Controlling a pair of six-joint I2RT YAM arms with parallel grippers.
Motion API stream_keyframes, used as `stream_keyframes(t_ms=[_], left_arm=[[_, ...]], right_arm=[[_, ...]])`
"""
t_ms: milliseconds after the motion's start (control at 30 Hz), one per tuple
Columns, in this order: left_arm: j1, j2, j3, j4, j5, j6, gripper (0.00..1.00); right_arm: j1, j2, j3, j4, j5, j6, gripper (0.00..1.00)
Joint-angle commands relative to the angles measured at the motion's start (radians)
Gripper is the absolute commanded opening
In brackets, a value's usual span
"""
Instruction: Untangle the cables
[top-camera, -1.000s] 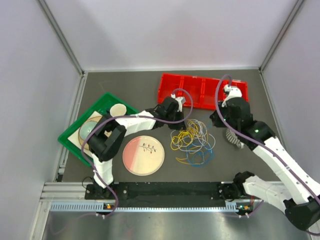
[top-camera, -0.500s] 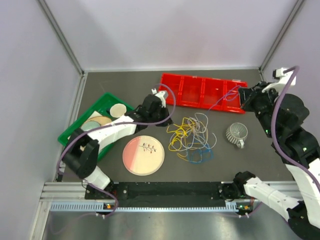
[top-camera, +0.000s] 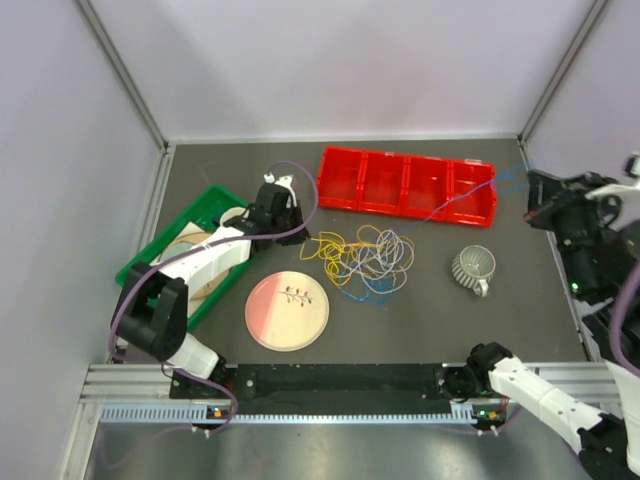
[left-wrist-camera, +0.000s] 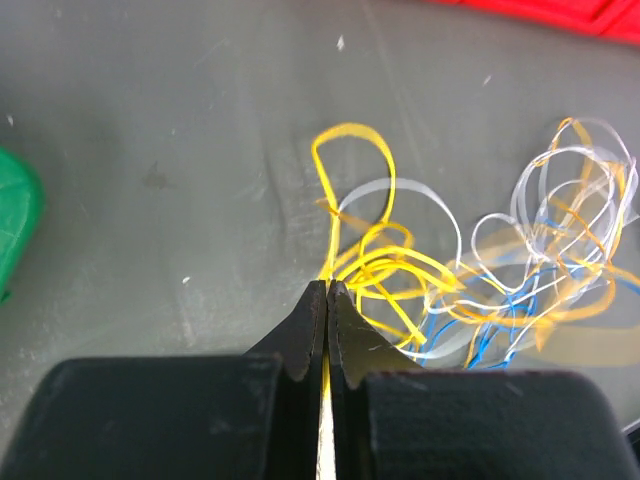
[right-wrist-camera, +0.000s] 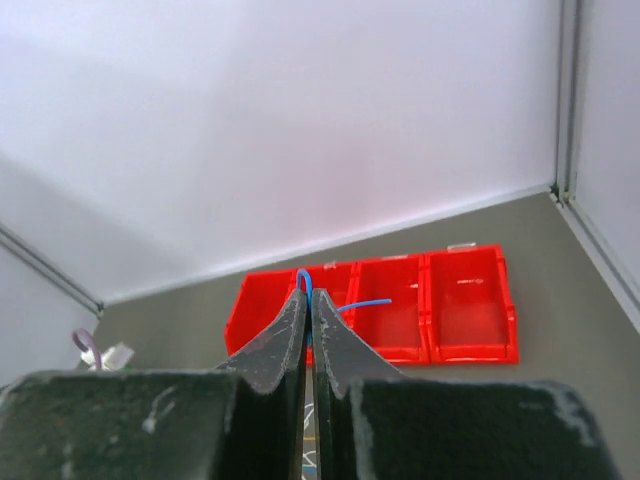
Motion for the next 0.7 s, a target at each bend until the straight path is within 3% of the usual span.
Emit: stream_keyframes(t_ms=[0,200,267,300,400,667], left_arm=[[-0.001,0.024,-0.018,-0.017,-0.004,0.02,0.0],[-0.002,-0.009,-0.017,0.018,0.115,0.018,0.0],[-0.01,-0.042,-0.012,0.023,0.147,0.04,0.09],[-0.028,-0.053,-0.011,0.023,0.145,0.049,0.46],[-0.068,-0.078,0.023,-0.018,0.117,0.086,0.85],[-0.084,-0.099,0.068,-0.043,0.12,0.077,0.89]], right_arm=[[0.008,-0.049,0.029,0.052,0.078,-0.04,0.0],[0.008,0.024,-0.165,-0.018,-0.003,0.032,0.0],[0.008,0.043,-0.221,-0.018,-0.041,0.07,0.0],[0.008,0.047,-0.262,-0.018,-0.049,0.081,0.0],[0.006,0.072,-0.286,-0.02,-0.052,0.093,0.0],[0.008,0.095,-0.127,0.002,-0.009,0.031,0.0]])
